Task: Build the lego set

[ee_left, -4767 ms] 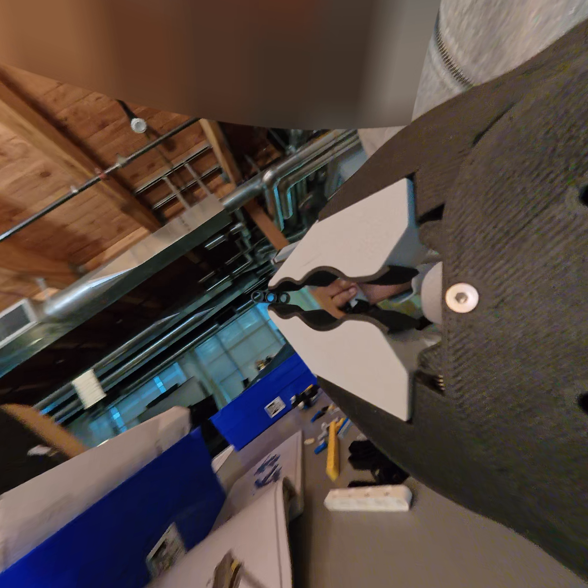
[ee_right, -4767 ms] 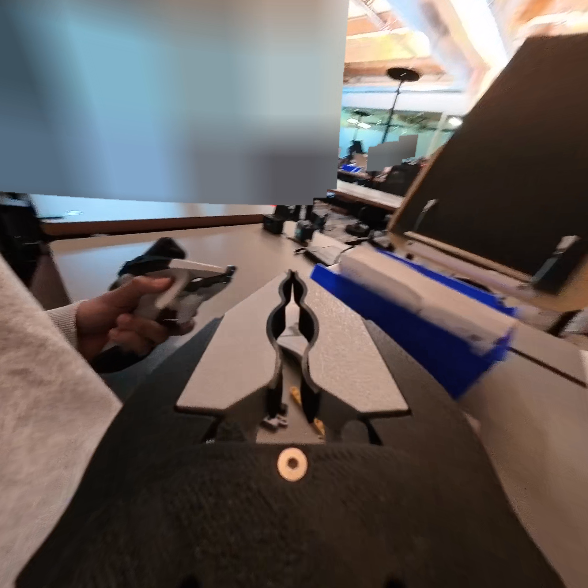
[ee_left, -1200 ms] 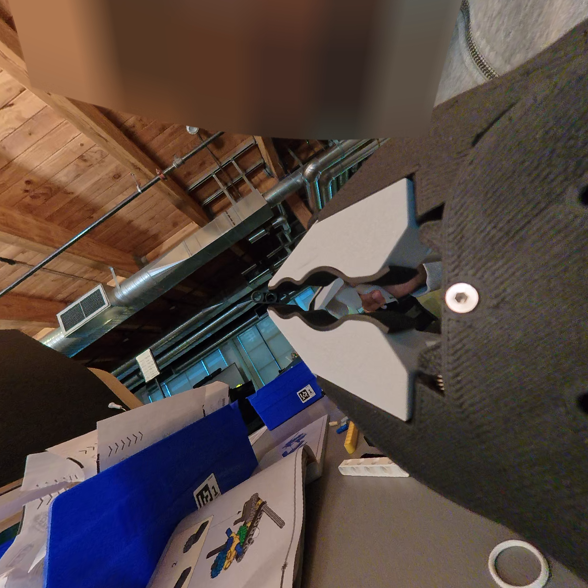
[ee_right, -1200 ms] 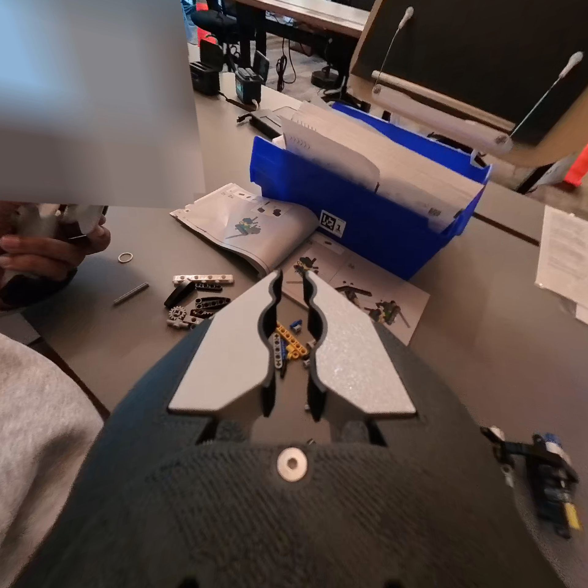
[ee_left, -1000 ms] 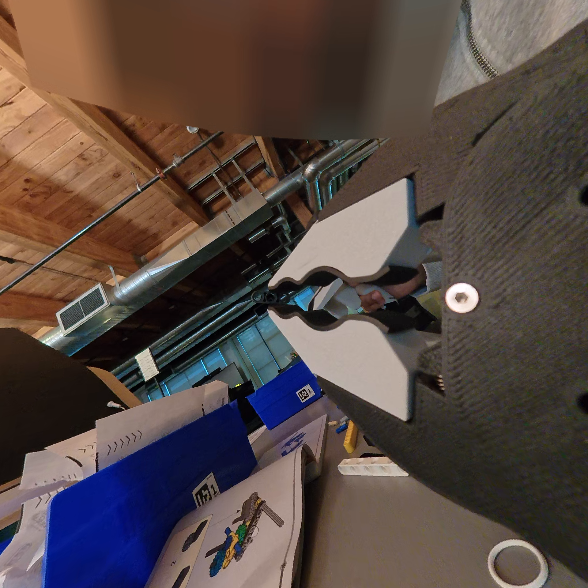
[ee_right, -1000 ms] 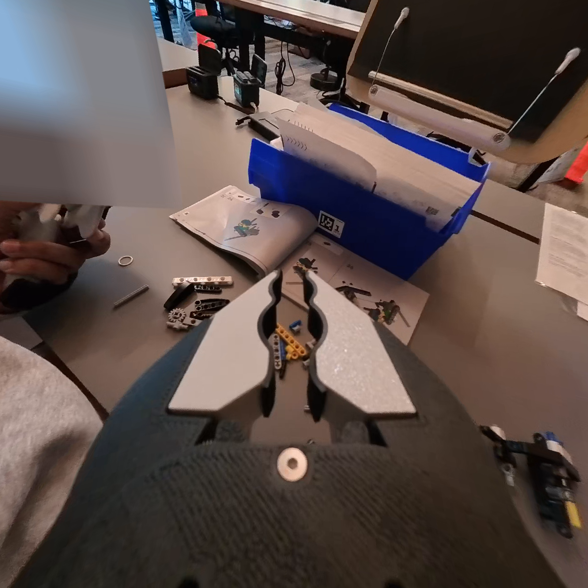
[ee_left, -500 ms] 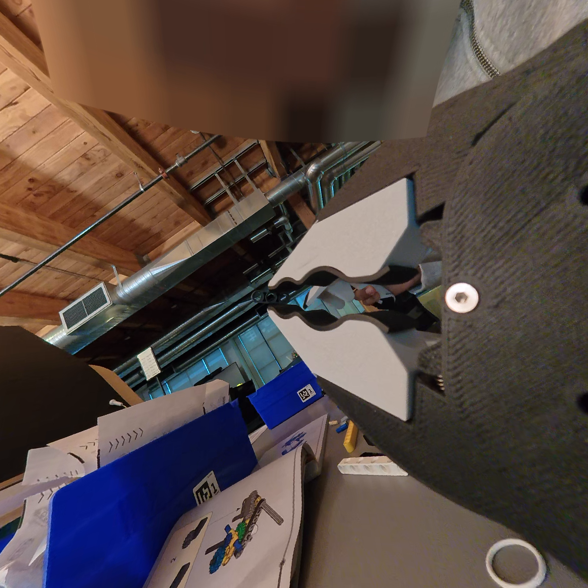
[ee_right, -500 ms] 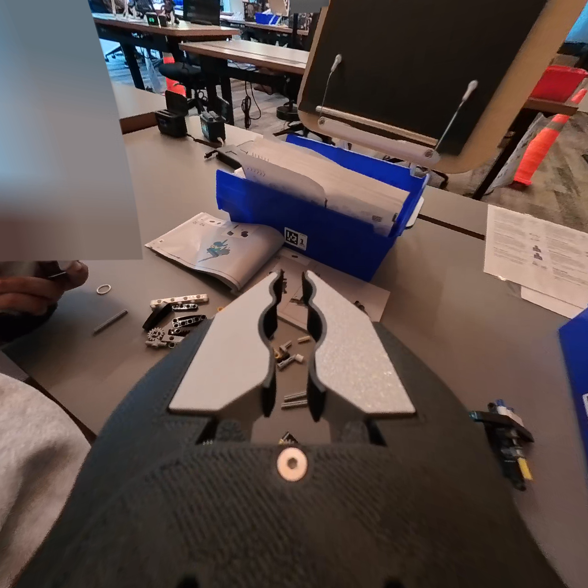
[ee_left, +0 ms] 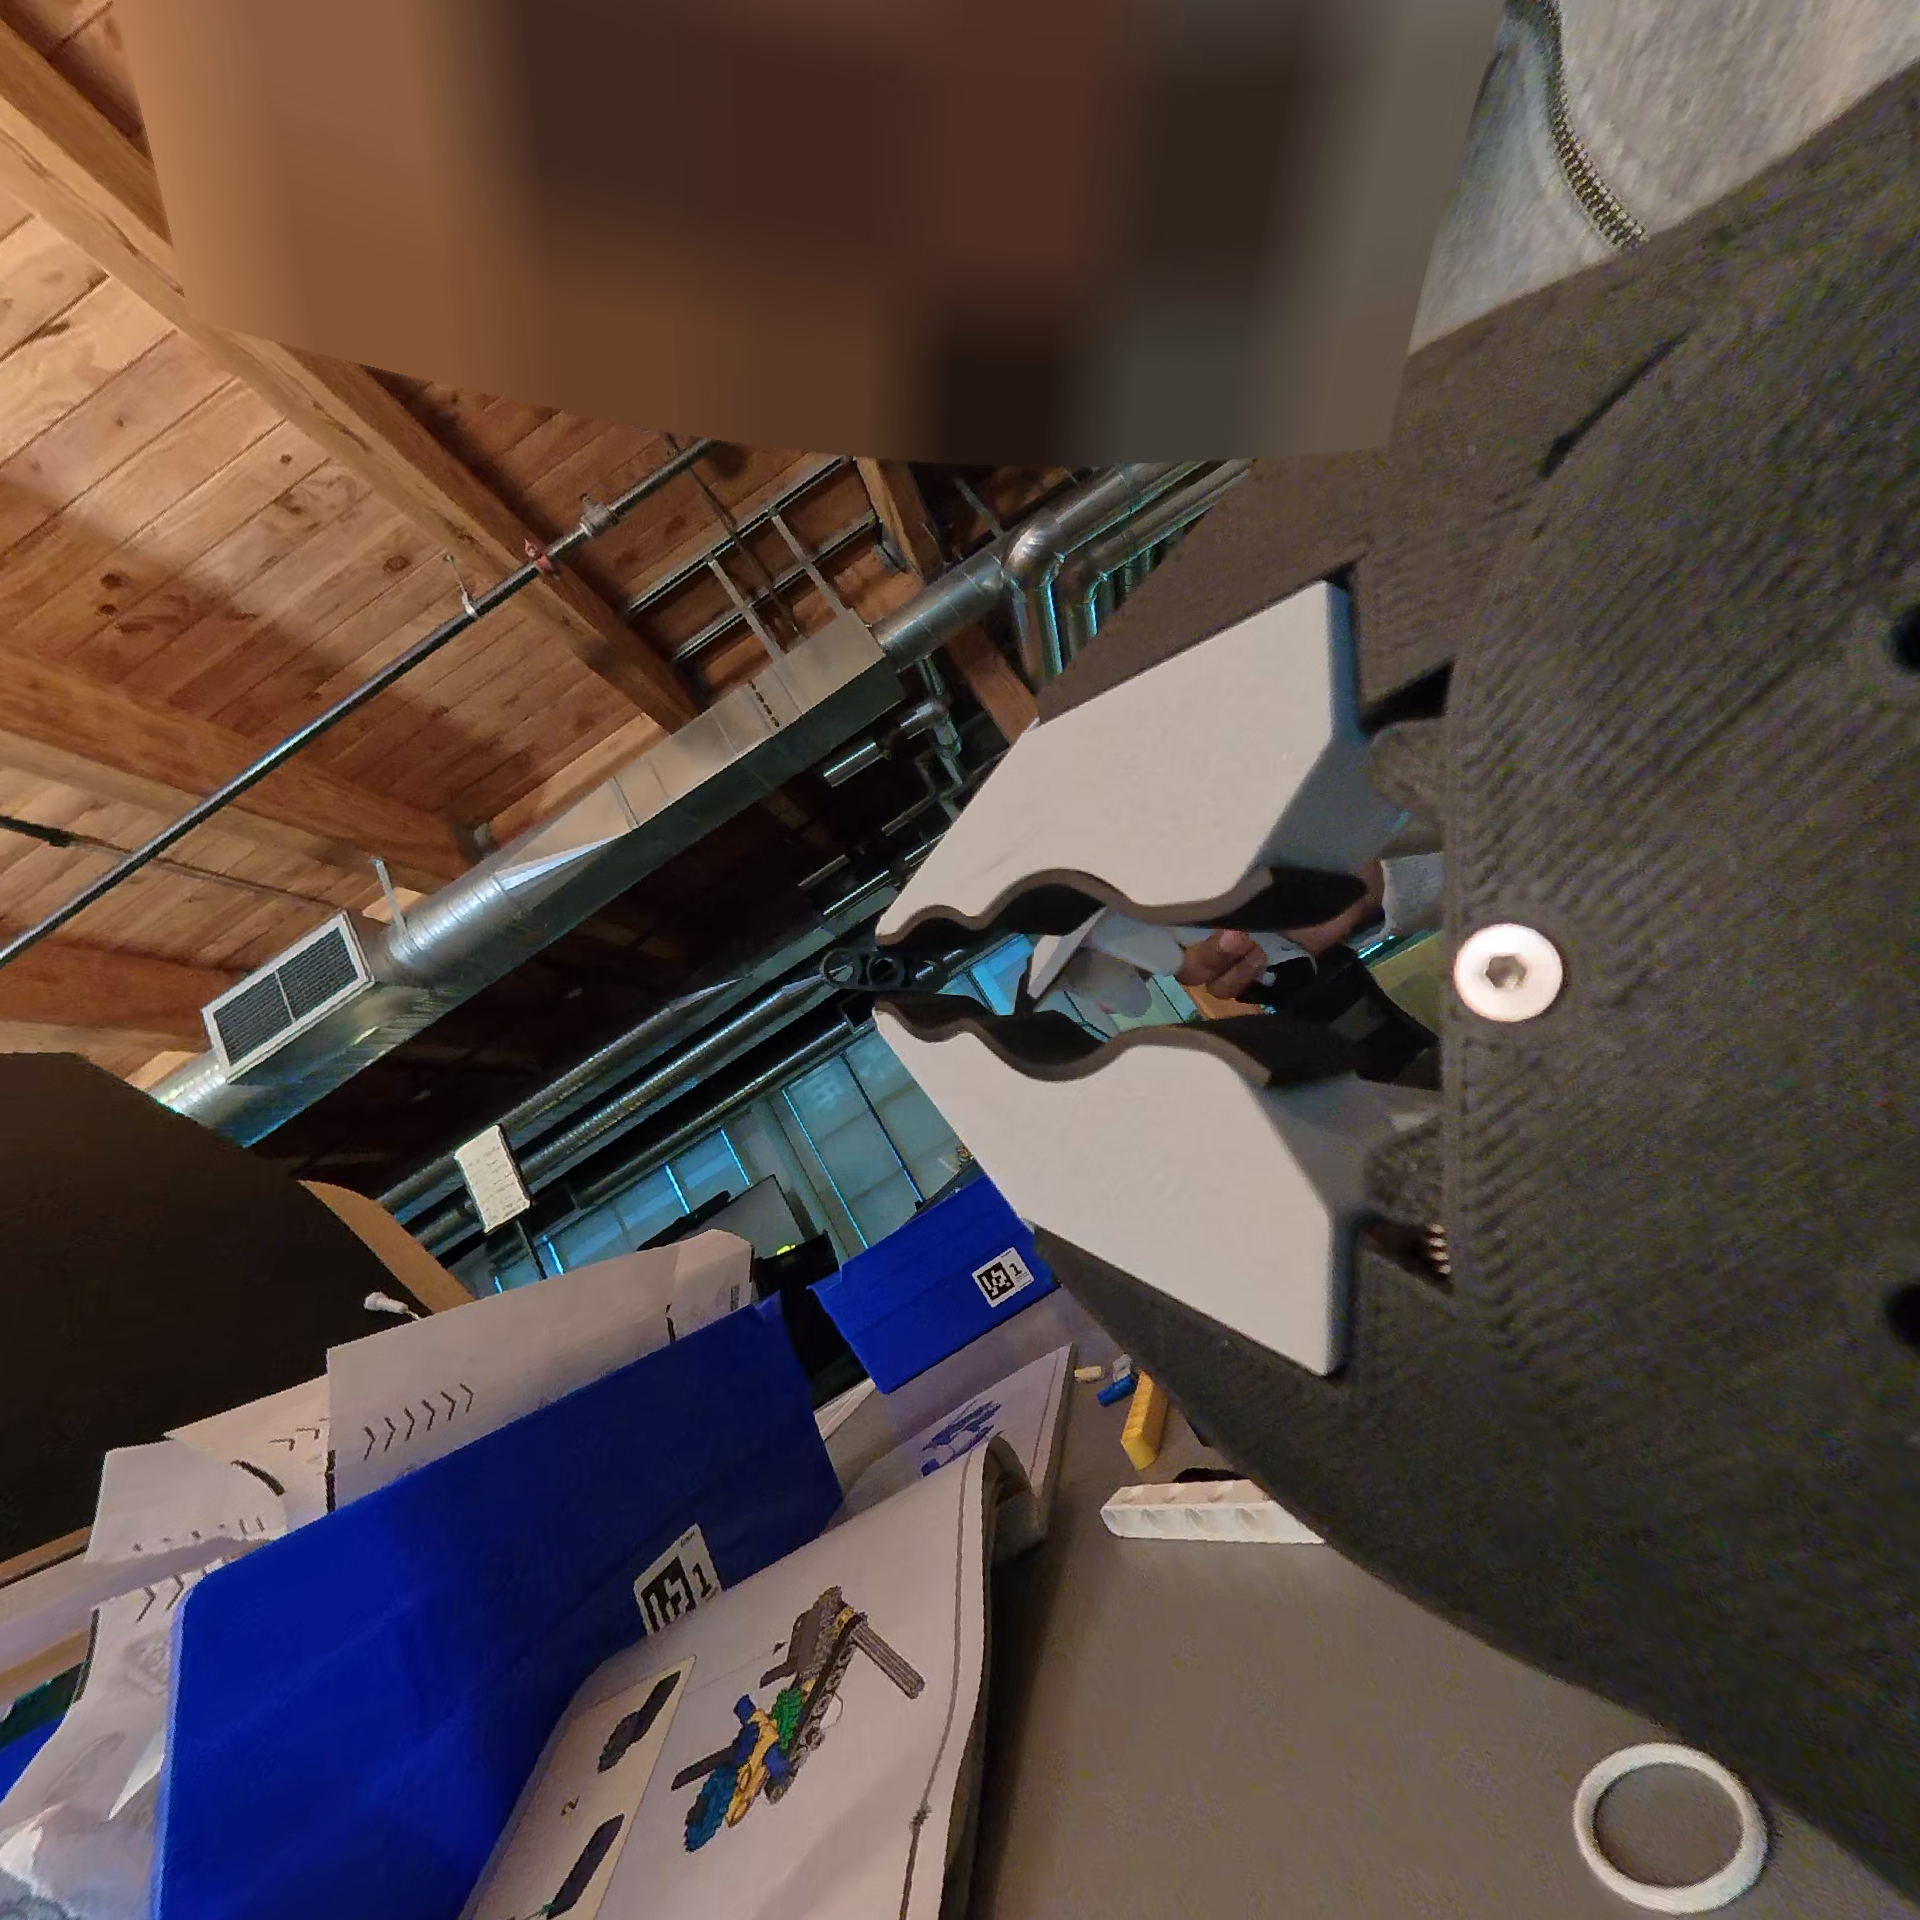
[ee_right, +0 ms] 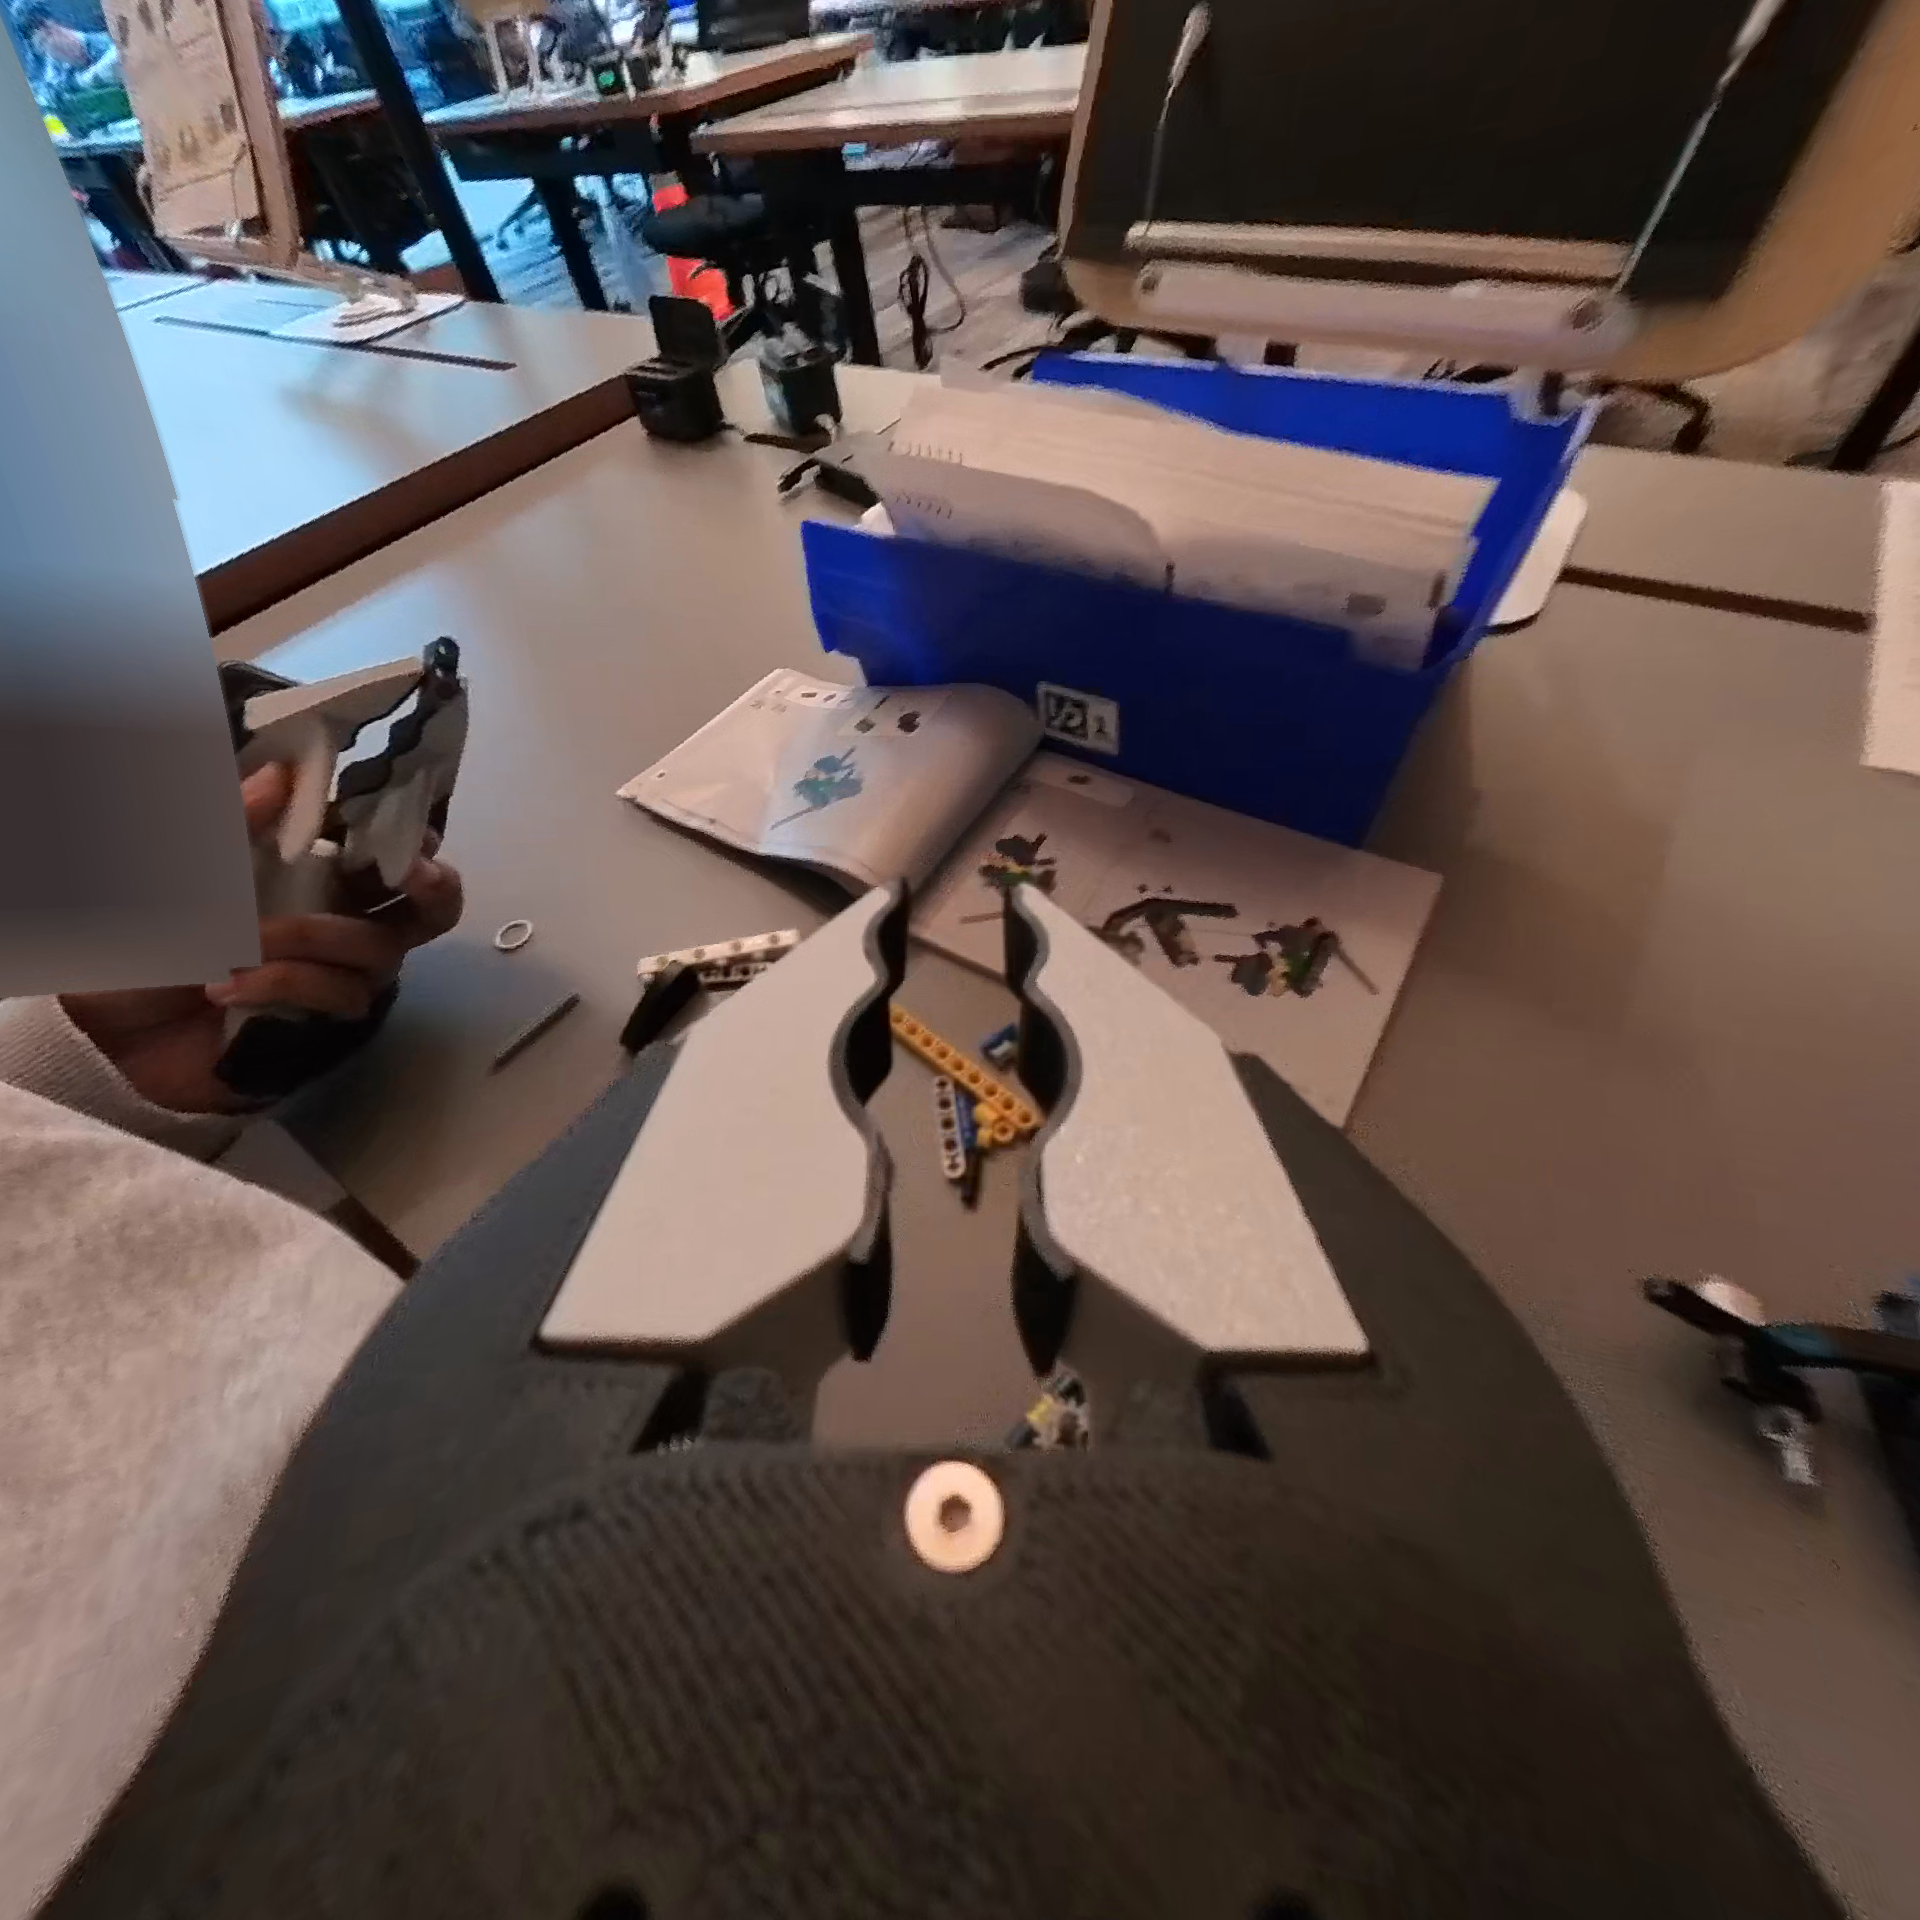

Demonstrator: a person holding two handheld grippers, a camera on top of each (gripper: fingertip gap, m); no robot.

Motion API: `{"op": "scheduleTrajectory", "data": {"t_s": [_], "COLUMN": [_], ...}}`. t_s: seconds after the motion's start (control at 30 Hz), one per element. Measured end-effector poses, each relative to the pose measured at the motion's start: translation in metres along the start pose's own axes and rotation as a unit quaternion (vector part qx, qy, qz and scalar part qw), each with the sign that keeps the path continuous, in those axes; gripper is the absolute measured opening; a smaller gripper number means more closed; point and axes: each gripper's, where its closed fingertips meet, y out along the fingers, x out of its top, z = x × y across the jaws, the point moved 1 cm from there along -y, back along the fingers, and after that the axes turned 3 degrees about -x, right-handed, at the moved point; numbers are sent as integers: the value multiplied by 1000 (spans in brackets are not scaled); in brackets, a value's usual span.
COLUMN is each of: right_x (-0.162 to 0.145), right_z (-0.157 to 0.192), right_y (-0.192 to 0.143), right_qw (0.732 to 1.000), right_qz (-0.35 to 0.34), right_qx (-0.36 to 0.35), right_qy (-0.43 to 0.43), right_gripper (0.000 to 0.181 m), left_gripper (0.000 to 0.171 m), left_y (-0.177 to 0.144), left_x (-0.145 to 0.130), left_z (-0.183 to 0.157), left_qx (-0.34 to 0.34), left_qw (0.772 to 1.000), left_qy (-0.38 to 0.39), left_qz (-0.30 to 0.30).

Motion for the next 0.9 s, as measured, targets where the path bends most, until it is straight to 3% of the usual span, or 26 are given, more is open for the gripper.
{"op": "scheduleTrajectory", "data": {"t_s": [0.2,0.53,0.9], "right_x": [-14,-10,-6], "right_z": [-1,-11,-17], "right_y": [14,9,8], "right_qw": [999,999,998], "right_qz": [37,34,35], "right_qx": [-19,-28,-38], "right_qy": [-24,-6,-19], "right_gripper": [15,0,0], "left_gripper": [5,5,5], "left_y": [-1,-1,-3], "left_x": [1,3,5], "left_z": [0,0,2], "left_qx": [1,-1,2], "left_qw": [1000,1000,1000], "left_qy": [1,-5,-9], "left_qz": [-1,-6,-13]}}
